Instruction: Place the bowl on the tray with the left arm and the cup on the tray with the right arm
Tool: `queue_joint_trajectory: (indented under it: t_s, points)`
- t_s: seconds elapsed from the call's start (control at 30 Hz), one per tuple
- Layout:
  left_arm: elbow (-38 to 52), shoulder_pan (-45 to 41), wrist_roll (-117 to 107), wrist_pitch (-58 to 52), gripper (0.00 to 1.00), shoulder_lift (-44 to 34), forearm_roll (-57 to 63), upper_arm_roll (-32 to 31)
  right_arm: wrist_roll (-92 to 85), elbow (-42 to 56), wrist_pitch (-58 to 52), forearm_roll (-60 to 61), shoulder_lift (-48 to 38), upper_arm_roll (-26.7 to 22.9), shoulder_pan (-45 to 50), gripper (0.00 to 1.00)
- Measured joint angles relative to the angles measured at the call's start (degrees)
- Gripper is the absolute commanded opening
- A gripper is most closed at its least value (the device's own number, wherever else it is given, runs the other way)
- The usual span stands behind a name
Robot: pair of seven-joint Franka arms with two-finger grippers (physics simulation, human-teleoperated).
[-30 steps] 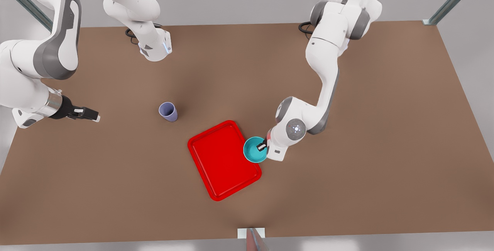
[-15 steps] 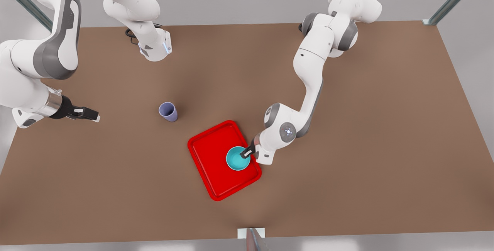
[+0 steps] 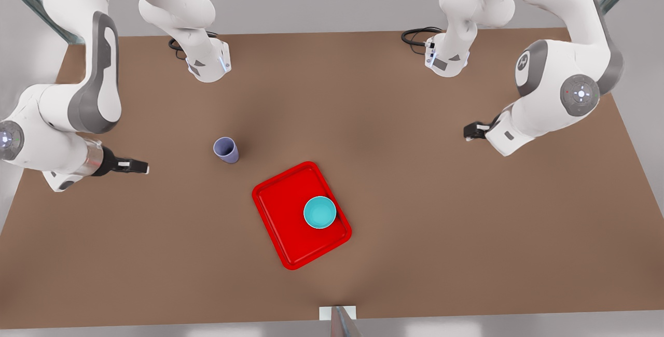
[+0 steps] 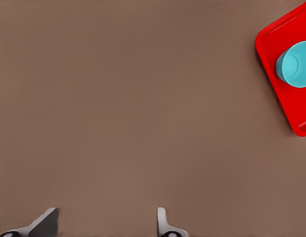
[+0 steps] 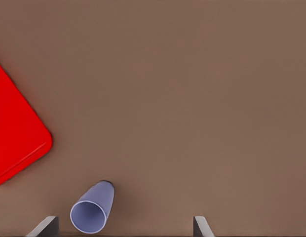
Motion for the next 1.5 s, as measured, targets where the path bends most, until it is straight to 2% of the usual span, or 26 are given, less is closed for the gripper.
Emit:
queue_joint_trajectory:
  t_s: [0.07,0.13,0.27,0.33,0.47,0.63,0.87,0.9,0.93,0.97,1.0,1.5]
  points:
    - [0.2,0.2,0.0,-0.2,1.0,-0.1,1.9,0.3,1.0,-21.1,17.2,-0.2,-8.4,1.9,3.0,1.0]
    - [0.5,0.2,0.7,-0.8,1.0,0.0,3.0,0.4,2.4,-36.1,30.6,-0.3,-12.7,3.9,3.1,1.0]
    - [0.4,0.2,0.8,-1.2,1.0,0.0,4.0,0.4,5.9,-50.3,40.9,-0.2,-17.9,6.4,5.5,1.0]
    - [0.3,0.2,0.8,-2.0,1.0,0.0,4.2,0.4,7.5,-53.6,45.5,-0.2,-17.8,6.7,5.8,1.0]
    - [0.4,0.3,0.8,-1.9,1.0,-0.1,4.4,0.4,7.5,-55.7,46.7,0.0,-17.5,6.7,4.6,1.0]
    - [0.3,0.3,0.7,-2.1,1.0,-0.1,4.4,0.4,7.5,-55.5,48.4,0.1,-16.0,8.3,6.7,1.0]
    - [0.4,0.2,0.7,-2.1,1.0,0.4,4.4,0.4,7.4,-55.8,48.1,0.1,-14.0,8.1,7.6,0.98]
    - [0.4,0.2,0.7,-2.1,1.0,0.4,4.3,0.4,7.4,-55.8,48.1,0.1,-13.8,8.1,7.4,0.81]
    - [0.4,0.2,0.7,-2.1,1.0,0.4,4.3,0.4,7.4,-55.6,48.1,0.1,-13.1,8.1,7.1,0.53]
    - [0.3,0.3,0.8,-2.1,1.0,0.5,4.3,0.4,7.4,-55.6,48.1,0.1,-12.9,8.1,6.8,0.33]
    - [0.3,0.2,0.8,-2.1,1.0,0.5,4.3,0.4,7.4,-55.6,48.1,0.2,-12.4,8.2,6.4,0.22]
    - [0.5,0.2,0.7,-2.6,1.0,0.3,4.2,0.4,7.3,-54.0,48.2,0.4,-10.7,9.1,6.7,0.21]
